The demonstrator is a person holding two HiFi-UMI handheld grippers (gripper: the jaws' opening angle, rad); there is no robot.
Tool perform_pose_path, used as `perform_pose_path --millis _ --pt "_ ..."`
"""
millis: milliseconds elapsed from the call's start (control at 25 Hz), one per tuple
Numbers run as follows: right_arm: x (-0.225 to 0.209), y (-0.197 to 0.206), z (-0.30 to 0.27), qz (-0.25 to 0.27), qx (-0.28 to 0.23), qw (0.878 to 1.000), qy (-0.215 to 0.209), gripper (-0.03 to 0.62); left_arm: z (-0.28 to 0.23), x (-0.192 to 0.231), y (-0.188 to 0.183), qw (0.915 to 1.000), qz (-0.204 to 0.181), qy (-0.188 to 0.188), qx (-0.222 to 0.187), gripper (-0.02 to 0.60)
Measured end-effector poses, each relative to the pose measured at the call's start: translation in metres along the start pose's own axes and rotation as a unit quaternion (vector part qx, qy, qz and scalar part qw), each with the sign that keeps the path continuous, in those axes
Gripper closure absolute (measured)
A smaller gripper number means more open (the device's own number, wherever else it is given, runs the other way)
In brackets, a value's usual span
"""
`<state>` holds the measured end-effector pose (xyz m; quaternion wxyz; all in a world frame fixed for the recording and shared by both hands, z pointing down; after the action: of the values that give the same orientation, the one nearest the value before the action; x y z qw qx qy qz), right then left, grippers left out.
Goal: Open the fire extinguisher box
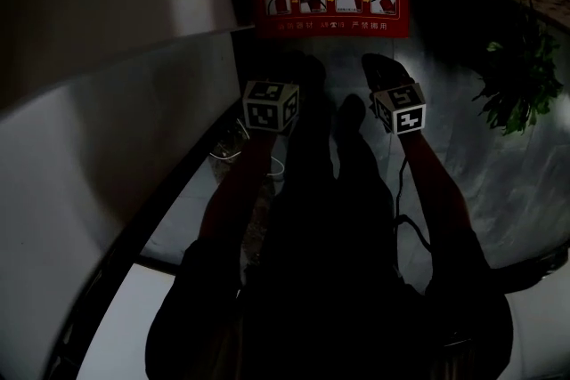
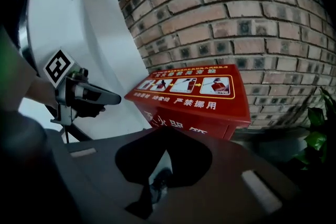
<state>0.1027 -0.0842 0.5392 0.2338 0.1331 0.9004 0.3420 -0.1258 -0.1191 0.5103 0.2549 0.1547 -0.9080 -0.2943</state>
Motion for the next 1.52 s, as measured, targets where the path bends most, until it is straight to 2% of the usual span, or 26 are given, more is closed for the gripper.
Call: perform_pose_path --millis 280,440,560,720,1000,1400,1520 --pt "-0.022 0.034 -0.031 0.001 0.025 0.999 0.027 0.594 -0.034 0.026 0.021 0.9997 0.023 -0.003 0.012 0.580" --pt "-0.029 0.033 -0.049 -0.001 0.009 0.999 0.035 0.594 -0.044 0.038 0.027 0.9994 0.032 -0.011 0.008 0.581" --pt "-0.035 0.043 -0.056 -0.009 0.016 0.999 0.045 0.594 -0.049 0.044 0.026 0.9988 0.047 -0.012 -0.001 0.581" --pt "-0.034 0.034 -0.062 -0.013 0.005 0.998 0.055 0.594 -0.051 0.047 0.021 0.9987 0.050 -0.009 -0.007 0.581" --pt "-0.046 0.036 -0.073 -0.035 -0.002 0.997 0.065 0.594 -0.054 0.053 0.022 0.9965 0.078 -0.005 -0.029 0.581" --pt "-0.061 0.035 -0.075 -0.060 -0.015 0.995 0.082 0.594 -0.048 0.051 0.020 0.9969 0.068 -0.009 -0.038 0.581" --pt "-0.063 0.036 -0.077 -0.061 -0.020 0.995 0.081 0.594 -0.047 0.050 0.019 0.9955 0.084 -0.005 -0.044 0.581"
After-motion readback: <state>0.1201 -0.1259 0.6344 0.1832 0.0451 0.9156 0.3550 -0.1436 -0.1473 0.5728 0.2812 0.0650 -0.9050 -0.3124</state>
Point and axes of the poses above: the fingertips, and each gripper's own axes: z backward along the fingers, x to its left, y out of its underside, the point moved 9 cm from there along z, backward along the fingers, and after that the axes turned 3 degrees about -x, right-handed, at the moved point
